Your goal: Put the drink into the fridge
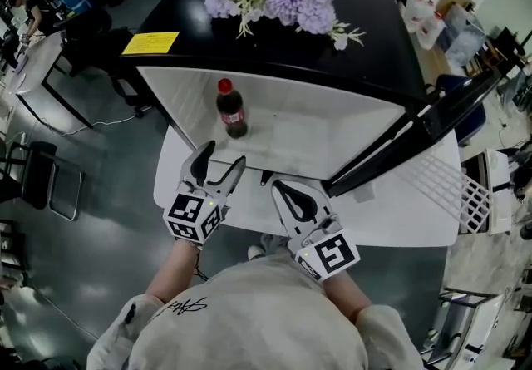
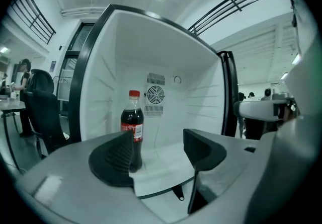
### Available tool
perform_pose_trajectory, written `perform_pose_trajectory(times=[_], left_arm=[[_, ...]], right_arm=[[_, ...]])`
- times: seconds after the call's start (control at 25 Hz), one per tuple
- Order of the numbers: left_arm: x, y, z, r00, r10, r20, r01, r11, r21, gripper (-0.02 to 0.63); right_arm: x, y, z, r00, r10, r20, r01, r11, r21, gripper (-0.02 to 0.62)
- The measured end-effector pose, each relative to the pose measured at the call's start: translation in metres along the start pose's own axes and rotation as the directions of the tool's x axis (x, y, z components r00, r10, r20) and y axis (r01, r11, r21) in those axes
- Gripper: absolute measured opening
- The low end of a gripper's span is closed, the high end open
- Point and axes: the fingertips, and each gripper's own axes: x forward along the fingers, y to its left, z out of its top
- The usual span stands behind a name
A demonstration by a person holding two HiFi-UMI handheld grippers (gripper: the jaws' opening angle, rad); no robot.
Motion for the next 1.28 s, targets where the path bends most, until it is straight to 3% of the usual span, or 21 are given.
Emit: perform_pose_trajectory(times=[0.16, 0.4, 0.56, 0.76, 1.28], left_arm=[[-0.015, -0.01, 0.015, 0.999, -0.025, 0.024, 0.024, 0.999, 0.046, 0.3], [-0.035, -0.016, 0.024, 0.998, -0.035, 0.049, 0.033, 0.999, 0.04, 0.255], [-0.046, -0.014, 0.023, 0.998, -0.026, 0.052, 0.024, 0.999, 0.03, 0.145], [-0.055, -0.02, 0.019, 0.998, -0.026, 0.057, 0.025, 1.0, 0.018, 0.069], [-0.068, -0.035, 0.028, 0.995, -0.046, 0.086, 0.046, 0.999, 0.007, 0.005]], right_arm=[[0.008, 0.004, 0.009, 1.0, 0.016, 0.01, -0.016, 1.0, -0.004, 0.012], [0.014, 0.009, 0.017, 1.0, 0.028, 0.01, -0.028, 0.999, -0.025, 0.012], [0.016, 0.01, 0.021, 0.999, 0.035, 0.02, -0.034, 0.999, -0.037, 0.012], [0.013, 0.013, 0.022, 0.999, 0.046, 0.018, -0.045, 0.998, -0.041, 0.012], [0.009, 0.024, 0.021, 0.997, 0.068, 0.033, -0.067, 0.997, -0.036, 0.012]])
